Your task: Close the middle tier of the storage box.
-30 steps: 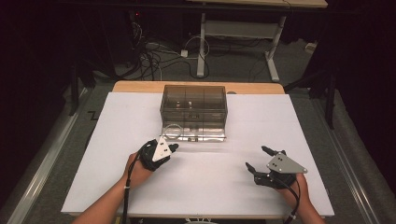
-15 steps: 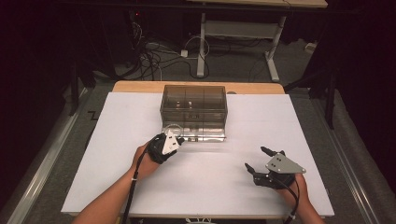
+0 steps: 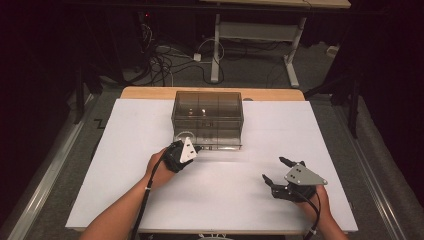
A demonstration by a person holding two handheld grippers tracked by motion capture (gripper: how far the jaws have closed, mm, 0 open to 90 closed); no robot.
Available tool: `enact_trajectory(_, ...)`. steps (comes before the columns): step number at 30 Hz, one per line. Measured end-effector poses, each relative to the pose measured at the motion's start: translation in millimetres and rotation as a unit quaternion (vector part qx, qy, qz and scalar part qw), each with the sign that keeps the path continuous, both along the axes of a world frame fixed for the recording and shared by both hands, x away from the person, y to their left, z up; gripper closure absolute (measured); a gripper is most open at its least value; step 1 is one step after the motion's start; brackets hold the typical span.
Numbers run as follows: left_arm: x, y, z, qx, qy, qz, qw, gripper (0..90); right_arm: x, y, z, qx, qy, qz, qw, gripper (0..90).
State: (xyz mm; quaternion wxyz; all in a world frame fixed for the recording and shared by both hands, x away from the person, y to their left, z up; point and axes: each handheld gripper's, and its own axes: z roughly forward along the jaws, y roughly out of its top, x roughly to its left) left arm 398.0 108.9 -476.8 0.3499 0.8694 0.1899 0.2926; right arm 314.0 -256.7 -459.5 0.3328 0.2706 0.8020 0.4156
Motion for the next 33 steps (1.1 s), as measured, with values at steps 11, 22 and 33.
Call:
enact_trajectory(11,9.2,1.6,-0.3,-0.004,-0.008,0.004,1.0,87.9,1.1,0.7,-2.6,-0.005,0.005,-0.001,1.0,22.4)
enact_trajectory(22,15.6,-0.6,1.3,-0.005,-0.011,0.009,0.9999,87.9,1.1,-0.5,-3.1,-0.005,0.006,-0.003,1.0,22.4)
enact_trajectory(33,21.3,-2.2,2.5,-0.006,-0.021,0.017,0.9996,87.9,1.2,0.3,-3.3,-0.007,0.006,0.0,1.0,22.4)
